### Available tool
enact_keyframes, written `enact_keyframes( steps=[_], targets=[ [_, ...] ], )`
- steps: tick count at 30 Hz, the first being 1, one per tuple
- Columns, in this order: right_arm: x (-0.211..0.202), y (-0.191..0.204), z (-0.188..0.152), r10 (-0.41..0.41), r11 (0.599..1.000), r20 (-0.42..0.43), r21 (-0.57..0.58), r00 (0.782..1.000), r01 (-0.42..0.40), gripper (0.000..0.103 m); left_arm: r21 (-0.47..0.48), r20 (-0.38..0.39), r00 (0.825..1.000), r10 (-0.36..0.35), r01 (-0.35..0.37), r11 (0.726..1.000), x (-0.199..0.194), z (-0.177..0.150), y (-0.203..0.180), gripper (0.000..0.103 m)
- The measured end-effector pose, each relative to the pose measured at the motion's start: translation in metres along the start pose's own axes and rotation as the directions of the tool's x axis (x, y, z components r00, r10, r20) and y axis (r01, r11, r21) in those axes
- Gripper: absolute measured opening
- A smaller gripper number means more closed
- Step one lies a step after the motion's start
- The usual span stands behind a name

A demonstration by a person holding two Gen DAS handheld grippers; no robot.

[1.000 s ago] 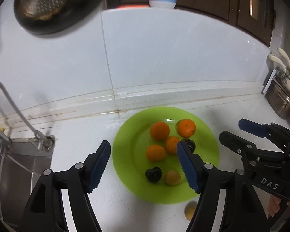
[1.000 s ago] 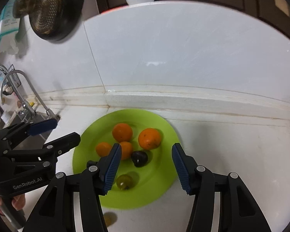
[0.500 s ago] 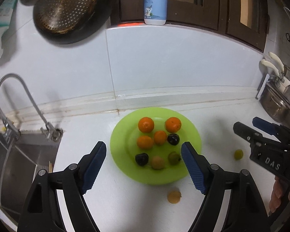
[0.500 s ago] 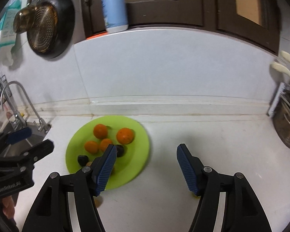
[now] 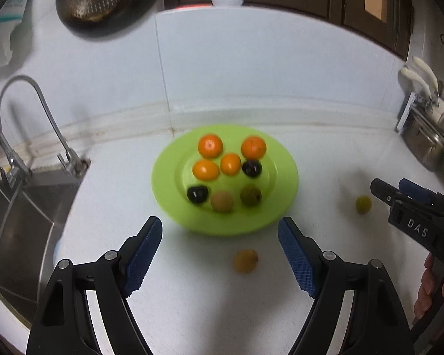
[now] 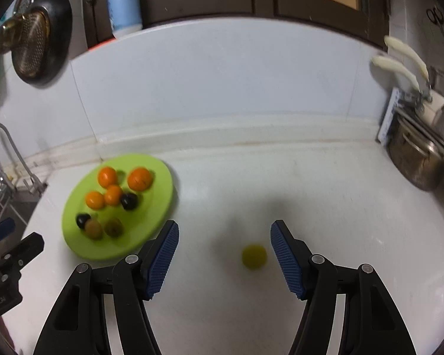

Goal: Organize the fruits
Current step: 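Move the left gripper toward the brown kiwi while the right gripper approaches the green plum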

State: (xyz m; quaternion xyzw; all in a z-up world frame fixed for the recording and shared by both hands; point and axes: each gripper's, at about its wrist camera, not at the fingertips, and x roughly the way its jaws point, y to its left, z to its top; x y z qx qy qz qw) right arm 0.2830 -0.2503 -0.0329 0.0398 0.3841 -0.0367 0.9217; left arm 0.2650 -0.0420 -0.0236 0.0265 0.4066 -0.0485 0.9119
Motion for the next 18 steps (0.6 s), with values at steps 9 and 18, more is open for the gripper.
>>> enact_keyframes(
  steps=[9, 18],
  targets=[
    [0.017, -0.026, -0.028, -0.013, 0.998, -0.08, 0.058, 0.997, 0.017, 0.065, -0.005, -0.083, 0.997, 0.004, -0.004, 1.0, 0.022, -0.026, -0.013, 0.08],
    [0.04, -0.033, -0.029, -0.019, 0.998, -0.126, 0.052, 0.992, 0.026, 0.065, -0.015, -0.12, 0.993, 0.005, -0.007, 1.0, 0.046, -0.034, -0.017, 0.077]
  ],
)
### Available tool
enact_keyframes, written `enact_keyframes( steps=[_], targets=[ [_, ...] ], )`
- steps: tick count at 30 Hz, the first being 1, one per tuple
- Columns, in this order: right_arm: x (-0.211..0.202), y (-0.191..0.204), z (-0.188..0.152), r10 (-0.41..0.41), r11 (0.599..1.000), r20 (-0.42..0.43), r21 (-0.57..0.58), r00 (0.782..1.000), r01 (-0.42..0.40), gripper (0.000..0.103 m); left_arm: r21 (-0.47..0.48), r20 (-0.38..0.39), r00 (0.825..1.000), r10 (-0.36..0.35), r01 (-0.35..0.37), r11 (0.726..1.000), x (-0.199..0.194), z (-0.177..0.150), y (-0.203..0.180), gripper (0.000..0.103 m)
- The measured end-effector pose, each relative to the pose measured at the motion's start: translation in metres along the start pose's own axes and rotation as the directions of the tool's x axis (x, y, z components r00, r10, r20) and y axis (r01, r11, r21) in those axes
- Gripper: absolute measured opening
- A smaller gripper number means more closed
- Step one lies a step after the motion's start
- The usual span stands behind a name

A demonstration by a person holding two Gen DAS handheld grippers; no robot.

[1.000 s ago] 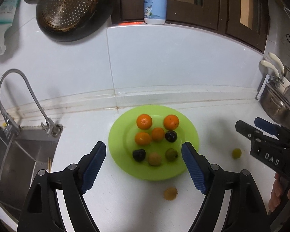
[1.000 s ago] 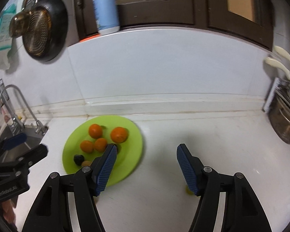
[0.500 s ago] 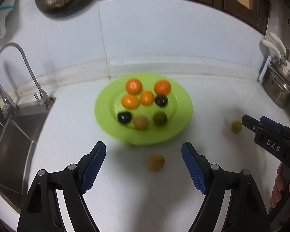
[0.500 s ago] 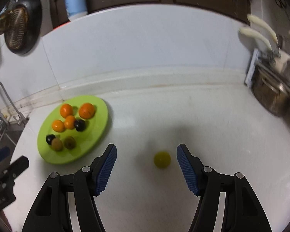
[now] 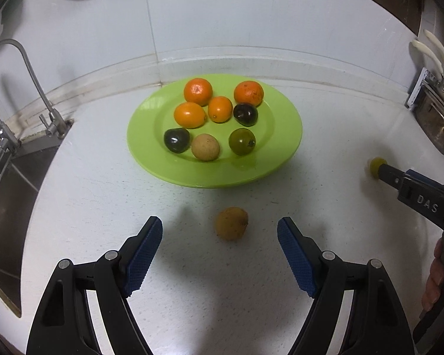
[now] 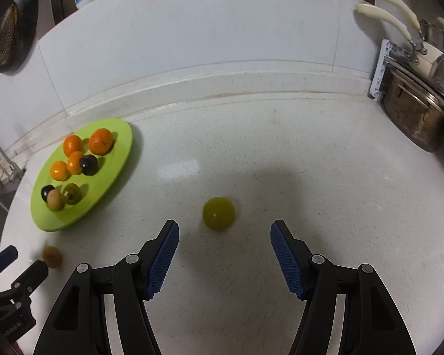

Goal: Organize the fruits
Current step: 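Move the left gripper toward the brown kiwi while the right gripper approaches the green plum, then grasp the brown kiwi with the left gripper while the right gripper grasps the green plum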

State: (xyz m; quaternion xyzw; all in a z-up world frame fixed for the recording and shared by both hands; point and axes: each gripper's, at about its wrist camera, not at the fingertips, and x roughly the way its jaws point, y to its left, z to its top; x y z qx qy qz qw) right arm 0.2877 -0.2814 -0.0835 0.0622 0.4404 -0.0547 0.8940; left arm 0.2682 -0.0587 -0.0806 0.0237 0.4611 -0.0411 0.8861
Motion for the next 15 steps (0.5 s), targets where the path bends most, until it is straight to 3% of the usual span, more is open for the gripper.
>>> enact_keyframes(
  steps=[14, 15],
  targets=[
    [0.034, 0.005, 0.008, 0.04, 0.998, -0.065, -0.041, 0.997, -0.042, 0.04, -0.021, -0.057, 0.992, -0.112, 0.111, 0.994, 0.019, 0.002, -0.005, 0.027],
    [0.034, 0.006, 0.008, 0.039, 0.998, -0.062, -0.048, 0.997, -0.042, 0.037, -0.025, -0.059, 0.991, -0.12, 0.119, 0.993, 0.02, 0.002, -0.004, 0.027]
  ],
)
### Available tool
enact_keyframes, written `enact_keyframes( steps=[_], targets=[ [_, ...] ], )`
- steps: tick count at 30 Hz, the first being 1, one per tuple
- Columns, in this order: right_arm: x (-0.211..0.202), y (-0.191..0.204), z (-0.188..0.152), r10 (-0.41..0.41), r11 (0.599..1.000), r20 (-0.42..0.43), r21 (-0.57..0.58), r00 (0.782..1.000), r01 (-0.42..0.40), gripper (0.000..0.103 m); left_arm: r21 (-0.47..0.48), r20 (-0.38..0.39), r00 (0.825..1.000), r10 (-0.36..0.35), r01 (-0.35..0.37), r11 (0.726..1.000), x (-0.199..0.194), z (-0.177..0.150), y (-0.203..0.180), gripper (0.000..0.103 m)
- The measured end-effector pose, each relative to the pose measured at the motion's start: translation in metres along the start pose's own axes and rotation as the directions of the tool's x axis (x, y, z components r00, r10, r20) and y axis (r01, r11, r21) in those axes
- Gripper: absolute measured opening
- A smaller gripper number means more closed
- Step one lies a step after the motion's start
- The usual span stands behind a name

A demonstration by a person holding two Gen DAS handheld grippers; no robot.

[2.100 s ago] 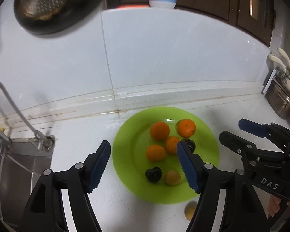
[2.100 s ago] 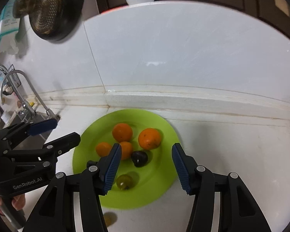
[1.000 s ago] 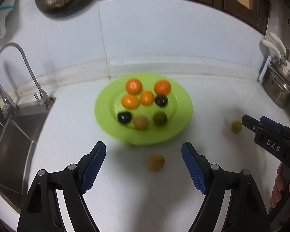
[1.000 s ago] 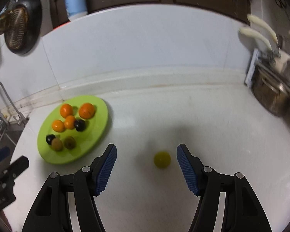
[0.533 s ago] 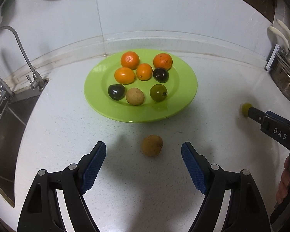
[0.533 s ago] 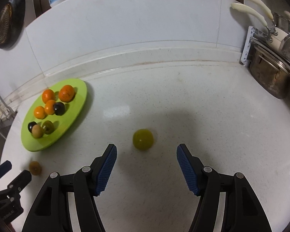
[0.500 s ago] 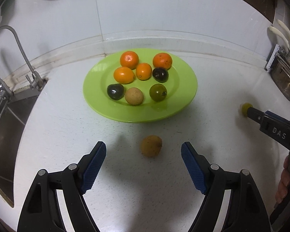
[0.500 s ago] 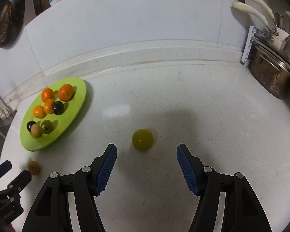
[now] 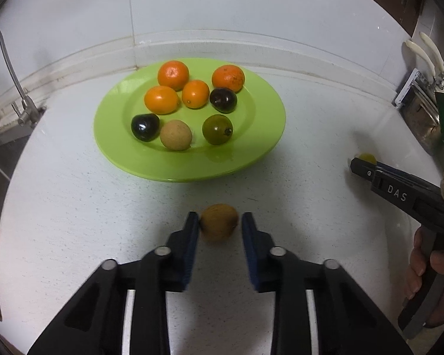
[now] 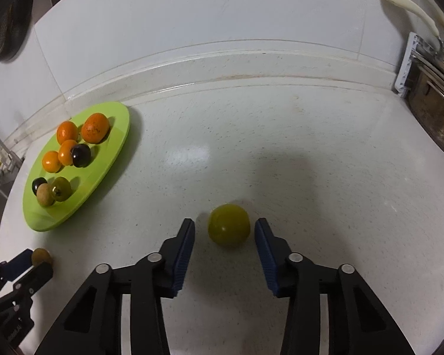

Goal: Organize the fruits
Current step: 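Grasp the brown kiwi with the left gripper while the right gripper grasps the green plum, then carry the kiwi in the left gripper while the right gripper carries the green plum over the plate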

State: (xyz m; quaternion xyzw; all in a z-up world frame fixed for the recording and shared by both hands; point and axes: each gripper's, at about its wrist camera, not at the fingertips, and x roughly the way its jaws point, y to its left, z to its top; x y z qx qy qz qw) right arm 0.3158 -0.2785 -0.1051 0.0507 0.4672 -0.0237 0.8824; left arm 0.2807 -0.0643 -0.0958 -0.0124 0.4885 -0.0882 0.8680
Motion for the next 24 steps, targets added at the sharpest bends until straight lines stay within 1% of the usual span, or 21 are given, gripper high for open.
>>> enact_keyframes(
  steps=[1, 2, 6, 10, 17, 24],
  targets=[
    [0.0, 0.001, 0.0, -0.002, 1.0, 0.0, -0.008, 1.0, 0.002, 0.034, -0.001, 0.001, 1.0, -0.004, 0.004, 1.0, 0.0, 0.0, 0.0, 0.027],
    [0.0, 0.002, 0.0, -0.002, 1.0, 0.001, -0.011, 1.0, 0.002, 0.029, 0.004, 0.001, 1.0, -0.007, 0.007, 1.0, 0.0, 0.0, 0.0, 0.027],
    [-0.008, 0.004, -0.002, 0.029, 1.0, 0.014, -0.012, 0.999, -0.028, 0.029, 0.011, 0.013, 1.0, -0.019, 0.019, 1.0, -0.004, -0.001, 0.0, 0.027],
    [-0.025, 0.011, -0.008, 0.07, 0.997, 0.034, -0.022, 0.997, -0.069, 0.029, 0.019, 0.028, 0.999, -0.037, 0.036, 0.999, -0.011, 0.0, 0.001, 0.027],
    [-0.055, 0.032, -0.017, 0.135, 0.989, 0.062, -0.069, 0.989, -0.13, 0.029, 0.042, 0.068, 0.996, -0.055, 0.052, 0.998, -0.031, -0.001, 0.001, 0.027],
    [-0.08, 0.056, -0.021, 0.184, 0.979, 0.092, -0.11, 0.979, -0.174, 0.029, 0.061, 0.112, 0.991, -0.074, 0.068, 0.996, -0.056, 0.0, 0.009, 0.027]
  ],
)
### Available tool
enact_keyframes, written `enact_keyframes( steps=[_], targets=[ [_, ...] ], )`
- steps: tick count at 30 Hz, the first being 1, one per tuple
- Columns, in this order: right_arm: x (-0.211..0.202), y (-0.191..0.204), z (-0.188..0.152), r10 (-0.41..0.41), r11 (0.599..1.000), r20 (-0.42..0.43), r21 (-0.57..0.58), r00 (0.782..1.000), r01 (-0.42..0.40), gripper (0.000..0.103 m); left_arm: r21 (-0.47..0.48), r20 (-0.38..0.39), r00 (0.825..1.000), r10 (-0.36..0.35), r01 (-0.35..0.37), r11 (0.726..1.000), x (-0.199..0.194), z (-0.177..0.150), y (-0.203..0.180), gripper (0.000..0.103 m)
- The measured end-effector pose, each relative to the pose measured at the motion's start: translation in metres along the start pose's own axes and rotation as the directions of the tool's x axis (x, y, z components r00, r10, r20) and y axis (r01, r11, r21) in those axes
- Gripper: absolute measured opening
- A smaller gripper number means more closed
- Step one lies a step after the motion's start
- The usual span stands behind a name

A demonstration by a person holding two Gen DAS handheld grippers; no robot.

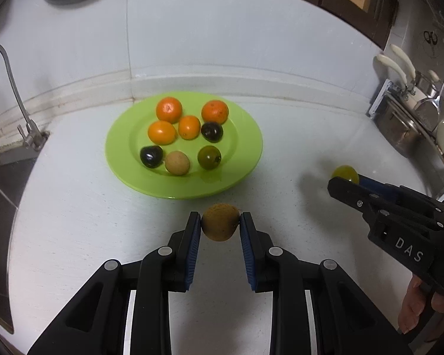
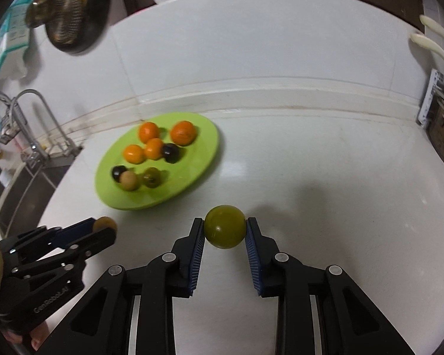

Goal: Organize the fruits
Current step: 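Carry the kiwi in the left gripper while the right gripper carries the green plum over the plate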

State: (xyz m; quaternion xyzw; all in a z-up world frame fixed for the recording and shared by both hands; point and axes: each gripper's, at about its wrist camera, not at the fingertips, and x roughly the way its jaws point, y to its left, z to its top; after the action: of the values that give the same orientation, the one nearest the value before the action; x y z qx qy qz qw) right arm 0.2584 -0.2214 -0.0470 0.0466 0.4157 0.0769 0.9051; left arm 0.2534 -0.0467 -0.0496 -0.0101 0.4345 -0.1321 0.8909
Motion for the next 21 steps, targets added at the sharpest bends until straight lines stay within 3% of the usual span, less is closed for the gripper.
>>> enact_keyframes(
  steps=[21],
  targets=[
    [-0.037, 0.069, 0.024, 0.046, 0.997, 0.13, -0.065, 0.99, -0.038, 0.029, 0.078, 0.125, 0.992, 0.004, -0.014, 0.997, -0.057, 0.015, 0.044, 0.027]
  ],
)
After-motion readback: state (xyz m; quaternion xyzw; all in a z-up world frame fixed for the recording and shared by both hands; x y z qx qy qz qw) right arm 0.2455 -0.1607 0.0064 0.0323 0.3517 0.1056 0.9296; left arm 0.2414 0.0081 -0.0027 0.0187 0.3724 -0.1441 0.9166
